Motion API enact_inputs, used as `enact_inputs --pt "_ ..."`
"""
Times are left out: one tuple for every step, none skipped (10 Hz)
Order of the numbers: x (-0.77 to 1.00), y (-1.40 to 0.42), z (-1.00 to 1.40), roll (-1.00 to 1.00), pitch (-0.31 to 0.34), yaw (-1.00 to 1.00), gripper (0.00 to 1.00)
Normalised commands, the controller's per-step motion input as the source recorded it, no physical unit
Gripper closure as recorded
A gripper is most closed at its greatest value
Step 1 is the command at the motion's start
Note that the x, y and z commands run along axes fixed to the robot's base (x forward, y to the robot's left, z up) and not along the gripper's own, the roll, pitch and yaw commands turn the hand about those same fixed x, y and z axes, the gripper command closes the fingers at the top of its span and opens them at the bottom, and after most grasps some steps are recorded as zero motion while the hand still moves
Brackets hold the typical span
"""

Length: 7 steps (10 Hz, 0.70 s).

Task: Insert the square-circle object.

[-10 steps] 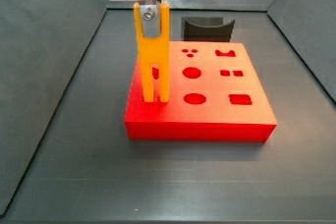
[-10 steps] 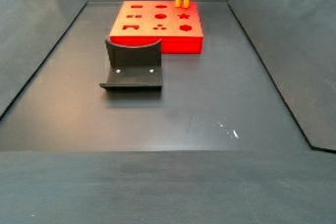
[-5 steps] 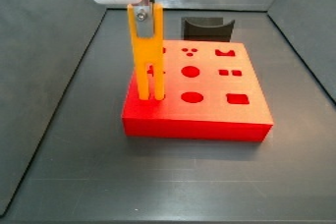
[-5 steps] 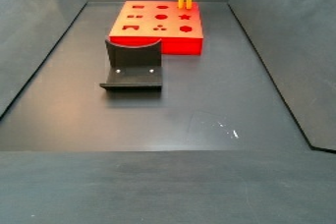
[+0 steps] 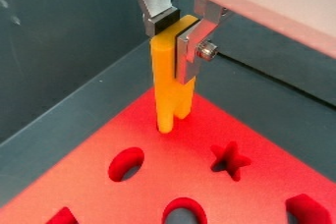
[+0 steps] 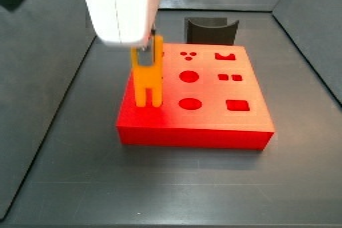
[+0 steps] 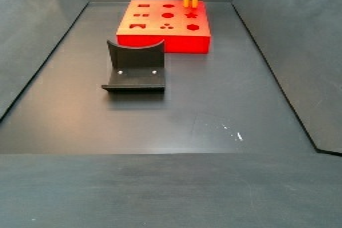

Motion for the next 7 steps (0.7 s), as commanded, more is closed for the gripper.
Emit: enact_inputs --pt "-0.02 -0.07 -0.61 0.00 0.050 -0.07 1.00" --pt "0.00 -0.43 -0.39 0.31 0.123 -0.01 1.00" --pt "0.00 -0.55 -0.35 0.43 0.123 0.00 1.00" --pt "0.00 -0.52 -0.50 0.38 0.090 0.00 1.00" --pt "0.00 0.06 0.00 -0.02 0.000 0.00 1.00" --pt "0.00 0.00 0.00 0.01 0.000 0.00 1.00" --pt "0.00 0.00 0.00 0.00 0.000 0.00 1.00"
